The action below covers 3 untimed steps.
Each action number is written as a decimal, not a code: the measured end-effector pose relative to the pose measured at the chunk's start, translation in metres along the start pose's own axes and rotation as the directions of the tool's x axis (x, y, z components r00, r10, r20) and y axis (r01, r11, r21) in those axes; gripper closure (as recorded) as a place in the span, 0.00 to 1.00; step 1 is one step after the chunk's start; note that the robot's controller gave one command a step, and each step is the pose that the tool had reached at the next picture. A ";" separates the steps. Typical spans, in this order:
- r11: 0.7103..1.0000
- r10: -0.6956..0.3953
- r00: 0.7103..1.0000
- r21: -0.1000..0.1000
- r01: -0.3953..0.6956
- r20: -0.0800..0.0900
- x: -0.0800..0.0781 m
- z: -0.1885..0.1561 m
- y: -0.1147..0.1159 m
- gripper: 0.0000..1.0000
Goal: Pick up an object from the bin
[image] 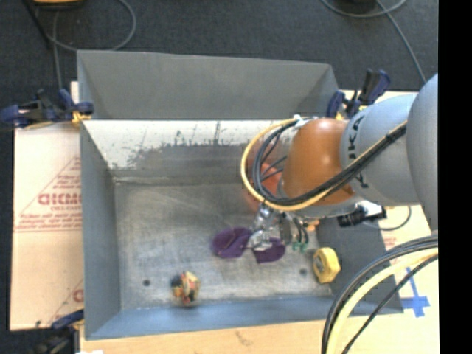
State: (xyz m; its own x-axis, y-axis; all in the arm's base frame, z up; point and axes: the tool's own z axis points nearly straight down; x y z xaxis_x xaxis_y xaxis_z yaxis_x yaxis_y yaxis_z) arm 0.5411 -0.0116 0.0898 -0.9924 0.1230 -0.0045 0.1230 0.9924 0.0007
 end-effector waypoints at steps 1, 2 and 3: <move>1.000 -0.003 1.000 0.000 0.003 -0.011 0.005 -0.040 0.002 1.00; 1.000 -0.009 1.000 -0.001 0.009 0.005 -0.008 -0.071 0.002 1.00; 1.000 -0.001 1.000 0.000 0.001 -0.004 0.002 -0.097 0.001 1.00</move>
Offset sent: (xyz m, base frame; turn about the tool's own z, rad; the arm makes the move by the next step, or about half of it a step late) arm 0.0055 0.0017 0.0684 -0.0090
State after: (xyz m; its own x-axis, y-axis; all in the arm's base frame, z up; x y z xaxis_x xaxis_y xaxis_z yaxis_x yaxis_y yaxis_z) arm 0.5388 -0.0107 0.1867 -0.9926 0.1216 -0.0009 0.1216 0.9926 0.0011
